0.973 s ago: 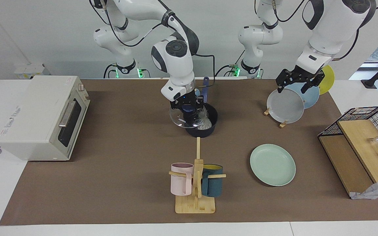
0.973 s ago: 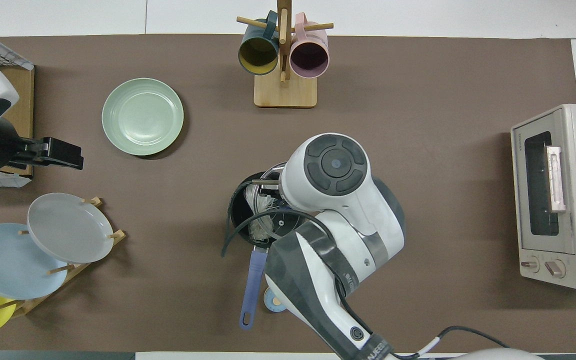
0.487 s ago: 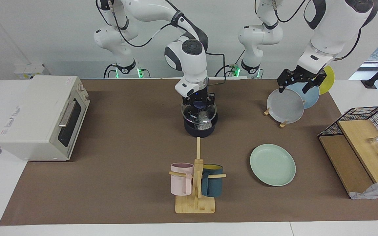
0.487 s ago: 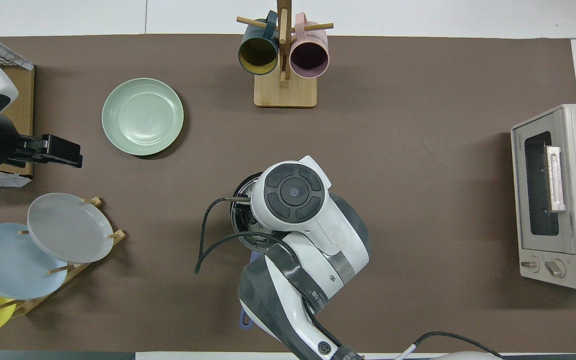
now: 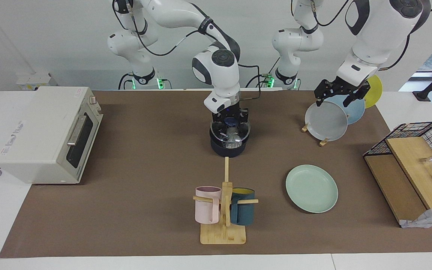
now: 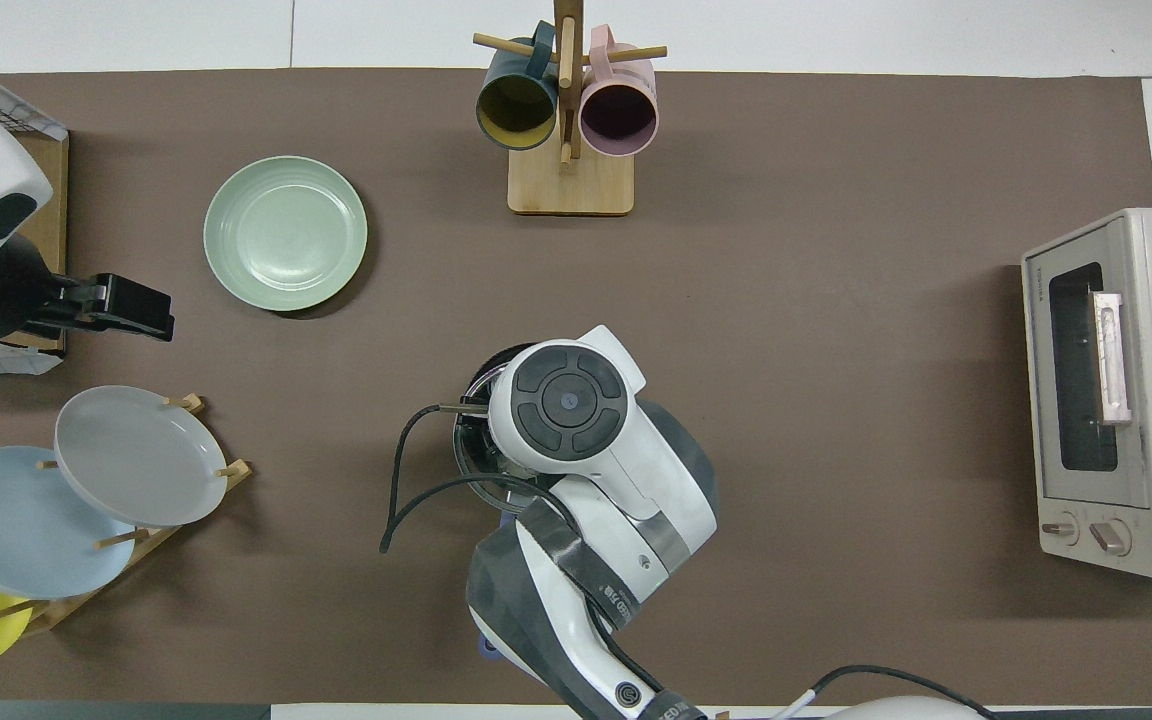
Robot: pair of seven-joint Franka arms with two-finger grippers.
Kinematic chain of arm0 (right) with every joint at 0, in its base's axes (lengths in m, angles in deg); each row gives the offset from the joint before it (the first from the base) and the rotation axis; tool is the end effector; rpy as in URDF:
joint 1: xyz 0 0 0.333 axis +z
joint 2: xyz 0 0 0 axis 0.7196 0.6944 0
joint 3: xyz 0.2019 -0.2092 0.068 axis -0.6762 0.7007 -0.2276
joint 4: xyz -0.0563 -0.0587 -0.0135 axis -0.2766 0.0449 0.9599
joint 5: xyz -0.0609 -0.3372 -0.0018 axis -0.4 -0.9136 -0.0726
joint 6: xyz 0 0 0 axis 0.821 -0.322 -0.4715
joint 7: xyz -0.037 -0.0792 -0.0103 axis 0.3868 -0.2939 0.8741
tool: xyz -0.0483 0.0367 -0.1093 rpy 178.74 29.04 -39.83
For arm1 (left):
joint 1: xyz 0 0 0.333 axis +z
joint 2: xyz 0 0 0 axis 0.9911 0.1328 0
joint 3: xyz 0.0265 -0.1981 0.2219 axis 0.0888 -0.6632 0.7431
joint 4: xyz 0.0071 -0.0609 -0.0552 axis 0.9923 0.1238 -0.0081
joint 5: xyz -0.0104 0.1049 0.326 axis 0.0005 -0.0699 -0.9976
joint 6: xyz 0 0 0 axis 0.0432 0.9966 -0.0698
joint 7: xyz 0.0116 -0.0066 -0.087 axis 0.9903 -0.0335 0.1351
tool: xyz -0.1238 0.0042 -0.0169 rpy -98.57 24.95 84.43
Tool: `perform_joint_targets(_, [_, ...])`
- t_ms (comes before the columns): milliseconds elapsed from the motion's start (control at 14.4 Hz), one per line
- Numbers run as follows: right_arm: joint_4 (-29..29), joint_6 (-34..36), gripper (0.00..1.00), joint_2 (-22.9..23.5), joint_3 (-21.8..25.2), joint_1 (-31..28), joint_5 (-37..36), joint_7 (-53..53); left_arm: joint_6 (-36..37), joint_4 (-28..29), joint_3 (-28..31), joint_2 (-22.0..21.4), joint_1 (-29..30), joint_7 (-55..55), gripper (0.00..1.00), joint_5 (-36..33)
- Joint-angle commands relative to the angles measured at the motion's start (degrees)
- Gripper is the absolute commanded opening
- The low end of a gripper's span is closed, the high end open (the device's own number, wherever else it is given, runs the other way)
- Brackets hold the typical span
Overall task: Transfer vermicelli from plate to pot
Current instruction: 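Lower the glass lid onto the black pot with the right gripper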
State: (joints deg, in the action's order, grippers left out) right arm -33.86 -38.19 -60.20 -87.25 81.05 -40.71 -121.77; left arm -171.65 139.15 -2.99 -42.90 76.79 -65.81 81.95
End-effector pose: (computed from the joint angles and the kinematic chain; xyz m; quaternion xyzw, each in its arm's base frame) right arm 0.4416 0.3967 0.3871 -0.9940 0.0805 0.0055 0.0741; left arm 0.4876 -0.0833 0.5726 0.9981 -0.0541 -0.0278 0.0101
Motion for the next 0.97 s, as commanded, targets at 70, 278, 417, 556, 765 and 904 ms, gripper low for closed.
perform_joint_targets(70, [-0.80,-1.52,0.59,-0.21,-0.03,-0.14,-0.67,-1.18,1.43,-1.15,0.88,0.55,-1.18,-0.04,1.00,-0.67])
perform_joint_targets(278, [-1.59,-2.57,0.59,-0.21,-0.03,-0.14,-0.67,-1.27,1.52,-1.15,0.88,0.46,-1.18,-0.13,1.00,-0.58])
perform_joint_targets(417, [-1.94,-2.75,0.59,-0.21,-0.03,-0.14,-0.67,-1.27,1.95,-1.15,0.88,0.46,-1.10,-0.13,1.00,-0.58])
perform_joint_targets(556, [-1.95,-3.10,0.59,-0.21,-0.03,-0.05,-0.85,-1.27,2.39,-1.15,0.88,0.46,-1.18,-0.04,1.00,-0.58])
perform_joint_targets(765, [-1.86,-3.01,0.59,-0.21,-0.03,-0.05,-3.47,-1.09,2.92,-1.24,0.88,0.46,-1.18,0.14,1.00,0.64])
perform_joint_targets(904, [-1.77,-2.93,0.59,-0.21,-0.03,0.13,-4.10,-1.27,3.01,-1.24,0.88,0.37,-1.10,0.14,1.00,0.65])
